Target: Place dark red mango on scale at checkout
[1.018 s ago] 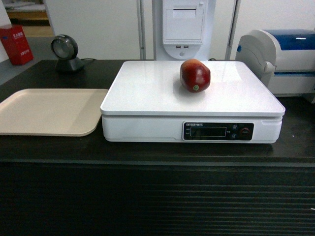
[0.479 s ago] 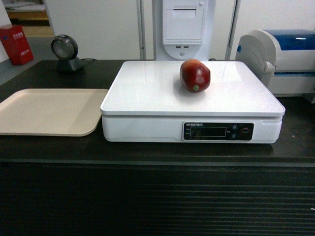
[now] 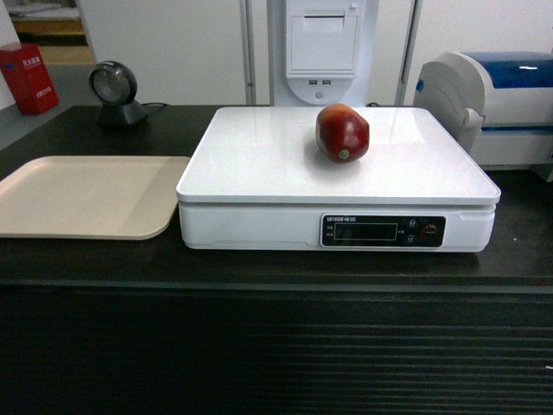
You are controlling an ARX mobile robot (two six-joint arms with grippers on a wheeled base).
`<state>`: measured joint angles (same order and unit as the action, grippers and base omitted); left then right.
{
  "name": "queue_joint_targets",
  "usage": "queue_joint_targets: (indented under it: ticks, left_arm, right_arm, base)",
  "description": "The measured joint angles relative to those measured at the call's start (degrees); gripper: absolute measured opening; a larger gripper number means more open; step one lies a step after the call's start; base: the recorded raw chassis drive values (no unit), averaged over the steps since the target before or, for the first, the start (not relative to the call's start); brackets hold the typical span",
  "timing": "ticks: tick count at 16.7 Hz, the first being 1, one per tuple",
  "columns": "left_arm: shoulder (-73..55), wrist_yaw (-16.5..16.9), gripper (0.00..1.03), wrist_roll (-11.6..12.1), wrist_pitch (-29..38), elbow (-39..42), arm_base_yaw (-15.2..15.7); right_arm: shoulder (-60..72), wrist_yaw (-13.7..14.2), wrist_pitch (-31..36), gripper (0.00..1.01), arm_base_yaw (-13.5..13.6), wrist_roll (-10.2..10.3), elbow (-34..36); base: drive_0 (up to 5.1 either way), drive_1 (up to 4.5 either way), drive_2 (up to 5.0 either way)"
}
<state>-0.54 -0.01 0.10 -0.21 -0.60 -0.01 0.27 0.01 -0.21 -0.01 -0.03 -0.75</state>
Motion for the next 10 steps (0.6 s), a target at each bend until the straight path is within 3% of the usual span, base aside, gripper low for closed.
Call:
queue_joint_targets:
  ticks: [10]
  left_arm:
    - [0.0,0.0,0.98,0.0,0.0,0.0,0.0]
  right_arm:
    - [0.0,0.0,0.0,0.98,0.0,0.0,0.0]
  base:
    - [0.0,0.00,0.0]
